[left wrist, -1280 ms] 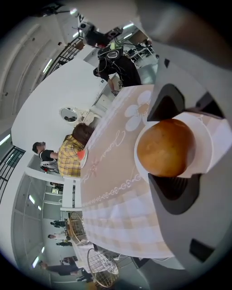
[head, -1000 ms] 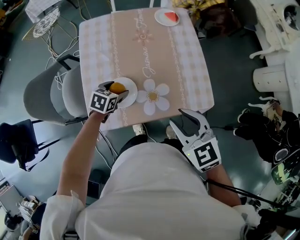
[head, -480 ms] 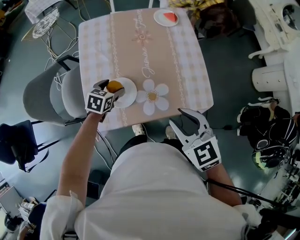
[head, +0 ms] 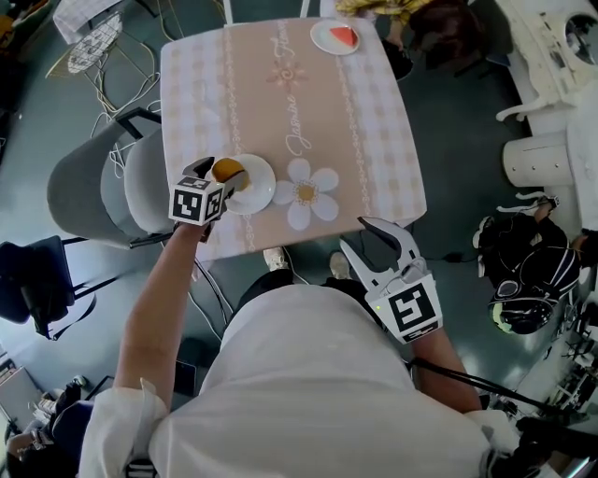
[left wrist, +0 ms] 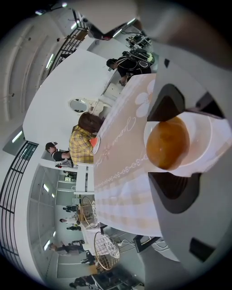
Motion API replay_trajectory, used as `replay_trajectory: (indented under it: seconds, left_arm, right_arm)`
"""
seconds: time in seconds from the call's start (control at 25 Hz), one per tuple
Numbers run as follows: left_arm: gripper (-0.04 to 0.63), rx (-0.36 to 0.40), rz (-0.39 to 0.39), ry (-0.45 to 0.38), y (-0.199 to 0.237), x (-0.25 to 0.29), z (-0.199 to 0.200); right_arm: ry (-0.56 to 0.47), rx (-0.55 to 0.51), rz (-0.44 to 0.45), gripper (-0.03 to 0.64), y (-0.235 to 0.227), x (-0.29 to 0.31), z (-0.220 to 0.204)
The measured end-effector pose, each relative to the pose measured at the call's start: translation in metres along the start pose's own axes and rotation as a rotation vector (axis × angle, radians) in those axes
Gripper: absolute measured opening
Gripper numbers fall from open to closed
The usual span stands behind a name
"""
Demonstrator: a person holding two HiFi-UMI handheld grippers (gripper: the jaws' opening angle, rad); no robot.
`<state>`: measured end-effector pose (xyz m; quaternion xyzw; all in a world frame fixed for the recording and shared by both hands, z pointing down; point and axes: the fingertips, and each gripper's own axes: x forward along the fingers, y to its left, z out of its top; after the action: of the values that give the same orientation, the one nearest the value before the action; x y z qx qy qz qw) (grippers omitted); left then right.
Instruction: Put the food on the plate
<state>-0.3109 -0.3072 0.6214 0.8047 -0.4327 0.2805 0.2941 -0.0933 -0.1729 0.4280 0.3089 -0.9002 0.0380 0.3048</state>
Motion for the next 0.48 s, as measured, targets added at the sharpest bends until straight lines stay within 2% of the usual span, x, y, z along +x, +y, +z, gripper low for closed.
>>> replay_trajectory:
  seconds: [0.48]
  left_arm:
    - [0.353, -0.036, 0.032, -0.026, 0.0077, -0.0093, -0.0008]
  right_arm:
    - [-0.008, -0.007, 0.003, 0.161, 0.0012, -0.0054, -0.0004]
